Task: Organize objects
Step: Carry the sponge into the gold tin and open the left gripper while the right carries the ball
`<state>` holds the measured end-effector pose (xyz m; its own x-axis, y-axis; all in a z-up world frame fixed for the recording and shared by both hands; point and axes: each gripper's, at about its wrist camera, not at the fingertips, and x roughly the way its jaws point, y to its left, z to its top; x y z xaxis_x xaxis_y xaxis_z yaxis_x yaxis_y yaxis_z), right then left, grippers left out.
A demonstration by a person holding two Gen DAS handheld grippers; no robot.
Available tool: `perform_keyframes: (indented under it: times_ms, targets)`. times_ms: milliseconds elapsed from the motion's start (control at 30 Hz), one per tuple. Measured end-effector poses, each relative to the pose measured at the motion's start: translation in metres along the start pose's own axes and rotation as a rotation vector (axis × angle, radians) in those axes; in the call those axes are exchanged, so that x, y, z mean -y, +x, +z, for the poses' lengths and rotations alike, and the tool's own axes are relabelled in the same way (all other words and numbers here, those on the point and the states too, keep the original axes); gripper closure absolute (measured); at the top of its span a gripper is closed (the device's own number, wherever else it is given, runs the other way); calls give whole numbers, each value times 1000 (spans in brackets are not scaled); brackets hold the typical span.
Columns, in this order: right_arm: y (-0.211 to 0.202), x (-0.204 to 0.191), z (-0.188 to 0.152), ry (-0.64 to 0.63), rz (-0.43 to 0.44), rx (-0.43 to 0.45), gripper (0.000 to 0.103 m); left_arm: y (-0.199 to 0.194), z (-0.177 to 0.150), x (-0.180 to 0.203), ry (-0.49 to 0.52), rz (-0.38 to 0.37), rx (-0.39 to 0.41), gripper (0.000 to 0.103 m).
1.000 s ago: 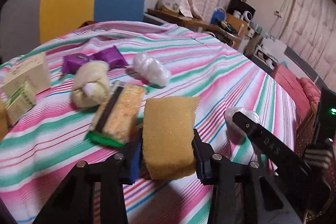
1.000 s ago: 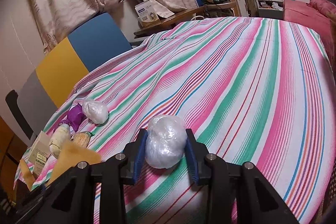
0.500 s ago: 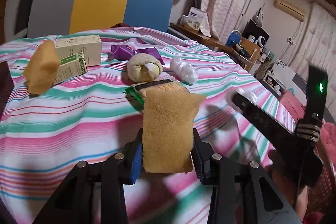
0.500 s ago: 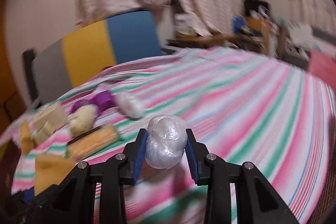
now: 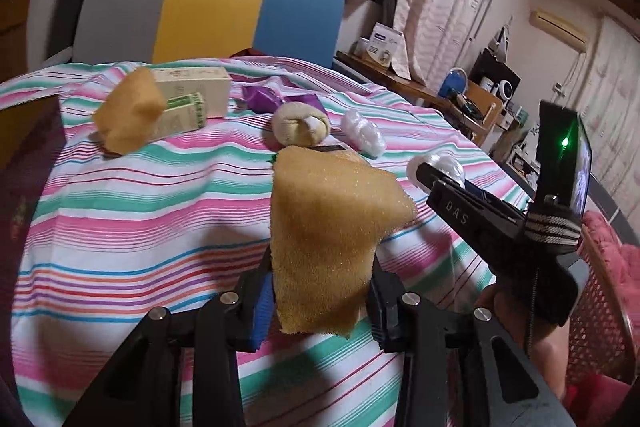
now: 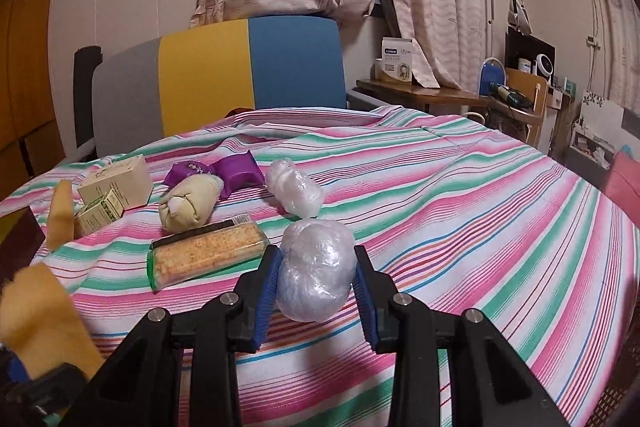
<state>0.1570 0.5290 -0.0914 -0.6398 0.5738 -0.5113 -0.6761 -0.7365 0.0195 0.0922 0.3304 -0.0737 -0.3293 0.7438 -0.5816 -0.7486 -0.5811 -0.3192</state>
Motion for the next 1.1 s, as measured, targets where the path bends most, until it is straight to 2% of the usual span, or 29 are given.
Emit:
perform_keyframes:
  times_ms: [467, 933, 1033, 1100]
  targets:
    - [0, -7, -1, -39, 31, -10, 68, -70, 1, -35, -68, 10, 49, 64]
    - [-12, -14, -3, -64, 48, 0, 68, -142, -6, -110, -213, 130, 119, 64]
    - [-20, -20, -3, -55, 74, -14, 68, -156, -7, -127, -234, 168, 131, 64]
    - [-30, -26, -4, -16, 125, -15, 68, -166, -7, -140, -258, 194, 142, 64]
